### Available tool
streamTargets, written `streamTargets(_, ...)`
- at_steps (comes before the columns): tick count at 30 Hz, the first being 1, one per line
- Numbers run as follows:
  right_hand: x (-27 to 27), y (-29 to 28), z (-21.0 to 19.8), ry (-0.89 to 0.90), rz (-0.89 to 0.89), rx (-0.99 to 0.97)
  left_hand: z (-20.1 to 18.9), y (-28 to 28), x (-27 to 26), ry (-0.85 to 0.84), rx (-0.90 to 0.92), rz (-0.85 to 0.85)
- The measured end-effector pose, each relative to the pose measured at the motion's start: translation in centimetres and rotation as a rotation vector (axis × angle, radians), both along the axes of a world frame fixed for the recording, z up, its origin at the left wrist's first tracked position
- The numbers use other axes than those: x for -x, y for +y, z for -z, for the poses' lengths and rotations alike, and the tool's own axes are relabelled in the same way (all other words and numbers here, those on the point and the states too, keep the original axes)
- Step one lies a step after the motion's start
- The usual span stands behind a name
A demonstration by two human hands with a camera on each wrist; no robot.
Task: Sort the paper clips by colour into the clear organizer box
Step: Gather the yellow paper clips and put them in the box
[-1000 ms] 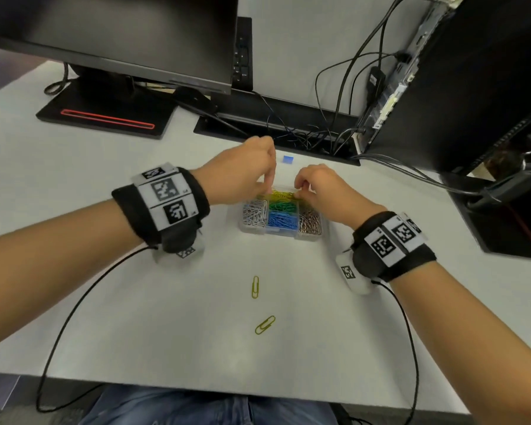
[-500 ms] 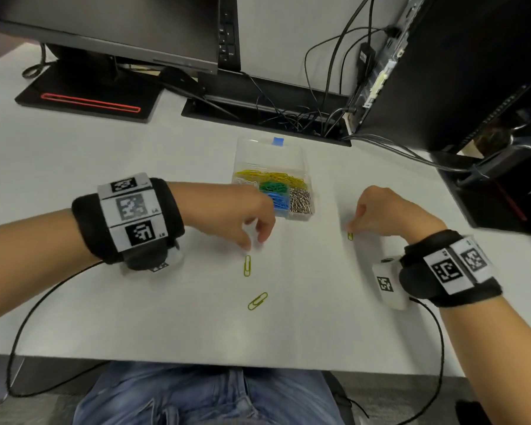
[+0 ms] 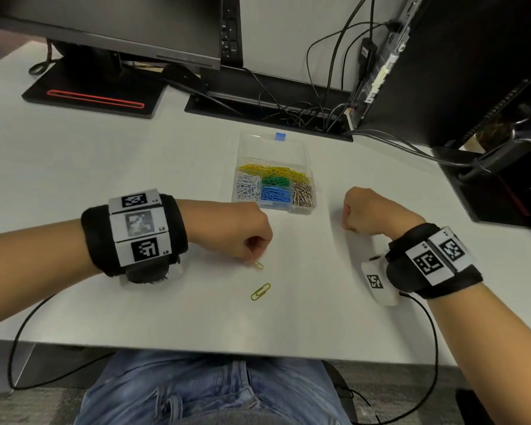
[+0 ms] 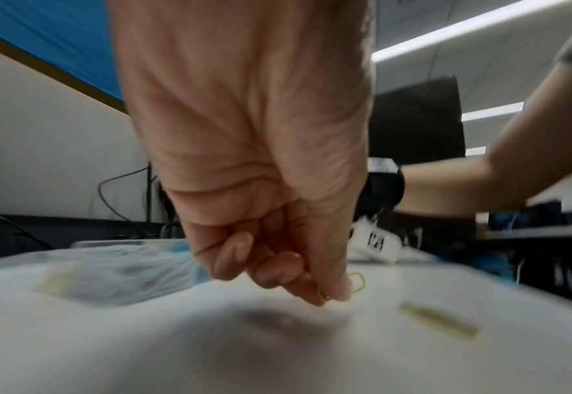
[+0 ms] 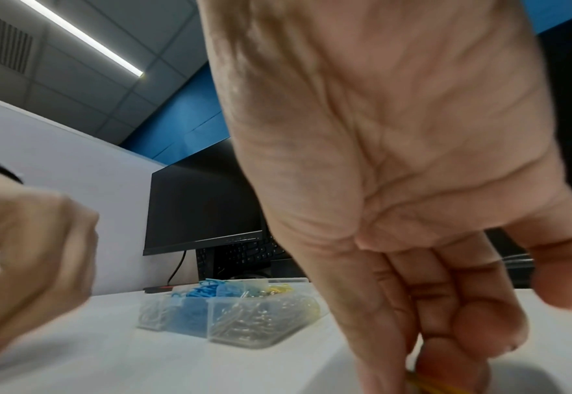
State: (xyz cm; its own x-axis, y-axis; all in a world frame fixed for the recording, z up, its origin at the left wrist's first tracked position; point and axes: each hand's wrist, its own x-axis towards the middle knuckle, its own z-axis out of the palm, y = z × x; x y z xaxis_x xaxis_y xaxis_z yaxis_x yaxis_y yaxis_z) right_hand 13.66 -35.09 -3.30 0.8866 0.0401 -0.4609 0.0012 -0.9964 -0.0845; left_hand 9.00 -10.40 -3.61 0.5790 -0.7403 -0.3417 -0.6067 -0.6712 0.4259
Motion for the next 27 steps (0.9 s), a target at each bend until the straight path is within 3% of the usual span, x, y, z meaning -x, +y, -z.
streamTargets(6, -0.6, 0.4, 0.1, -0.114, -0.026, -0.083, -0.4, -2.1, 2.3, 0.128, 0.075, 0.127)
streamTargets(19, -1.9, 0.8, -0.5, -0.224, -0.082, -0.162, 0.9, -3.3, 0.9, -0.002, -0.115, 0.381)
streamTargets(23, -2.8, 1.7, -1.6, -0.409, -0.085, -0.308, 1.4, -3.3, 0.6, -0.021, -0.175, 0.370)
streamTargets(27, -4.0, 3.9, -3.1, -0.574, -0.231, -0.499, -0.4, -2.3, -0.6, -0.066, -0.044, 0.248)
